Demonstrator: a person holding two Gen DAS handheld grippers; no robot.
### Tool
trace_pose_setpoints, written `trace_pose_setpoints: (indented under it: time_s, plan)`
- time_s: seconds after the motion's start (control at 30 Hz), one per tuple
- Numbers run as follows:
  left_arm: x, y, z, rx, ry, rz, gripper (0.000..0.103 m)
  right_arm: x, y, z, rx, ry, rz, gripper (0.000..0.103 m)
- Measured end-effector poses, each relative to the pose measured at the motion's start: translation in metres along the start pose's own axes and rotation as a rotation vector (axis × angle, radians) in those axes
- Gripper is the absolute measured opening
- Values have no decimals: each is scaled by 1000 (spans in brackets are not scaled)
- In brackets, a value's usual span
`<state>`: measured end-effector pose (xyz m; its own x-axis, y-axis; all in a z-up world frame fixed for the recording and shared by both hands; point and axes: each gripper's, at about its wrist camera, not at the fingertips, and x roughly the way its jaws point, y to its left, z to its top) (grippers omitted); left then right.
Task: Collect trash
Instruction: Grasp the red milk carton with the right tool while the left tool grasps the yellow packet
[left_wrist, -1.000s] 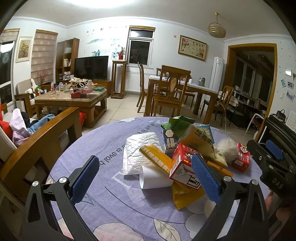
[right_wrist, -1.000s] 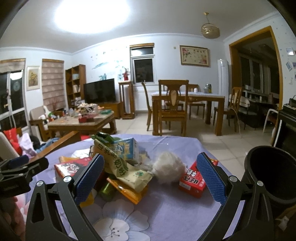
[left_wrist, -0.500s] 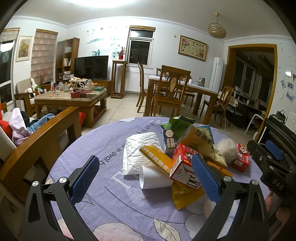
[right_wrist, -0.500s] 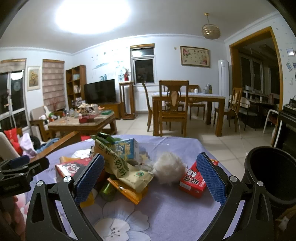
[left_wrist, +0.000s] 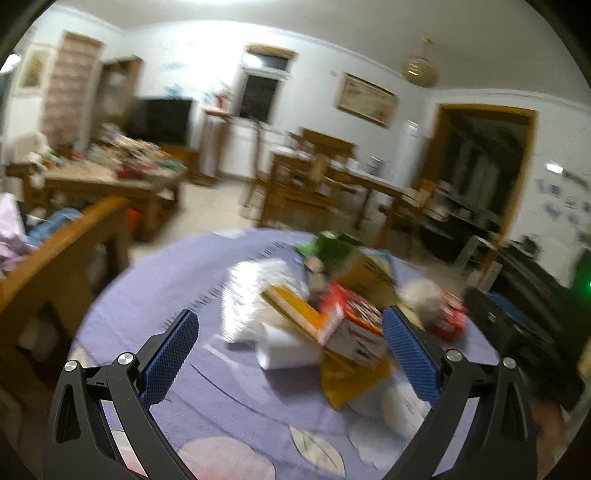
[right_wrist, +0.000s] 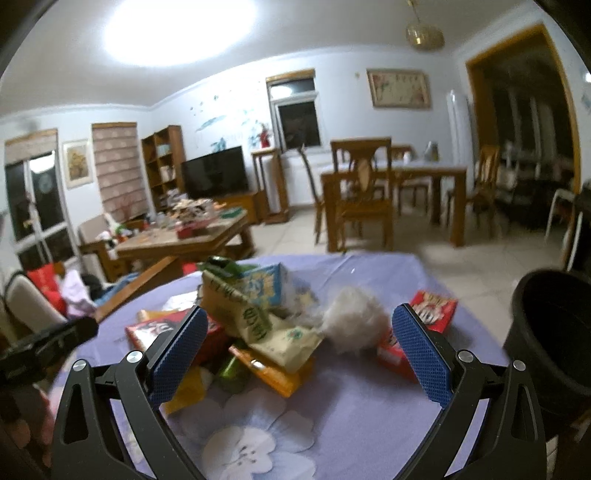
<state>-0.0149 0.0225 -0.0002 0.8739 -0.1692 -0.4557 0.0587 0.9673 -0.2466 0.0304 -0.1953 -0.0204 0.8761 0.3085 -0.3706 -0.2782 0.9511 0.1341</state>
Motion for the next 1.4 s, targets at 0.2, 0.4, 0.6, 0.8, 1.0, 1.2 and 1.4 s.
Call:
trace_pose_setpoints:
  time_s: [0.2, 0.4, 0.6, 0.8, 1.0, 1.2, 1.4]
  plan:
    - [4, 29, 9, 31, 76, -23, 98, 15, 18, 5, 135, 210, 225, 93]
    - [16, 64, 20, -69, 130, -19, 98, 58, 71, 18, 197, 389, 308, 92]
    - [22, 75, 18, -100, 169, -50, 98, 104, 111, 18, 137, 462, 162, 92]
    - [22, 77, 16, -89, 192, -76, 98, 126, 110, -1, 153, 469, 123, 69]
    - [27, 69, 20, -87, 217, -118, 98, 108, 93, -12, 190, 419, 198, 62]
    - [51, 51, 25, -127, 301, -208, 98, 74, 55, -12, 242, 380, 292, 56]
    - [88, 38, 25, -179, 369, -231, 97, 43, 19, -9, 251, 325, 324, 56]
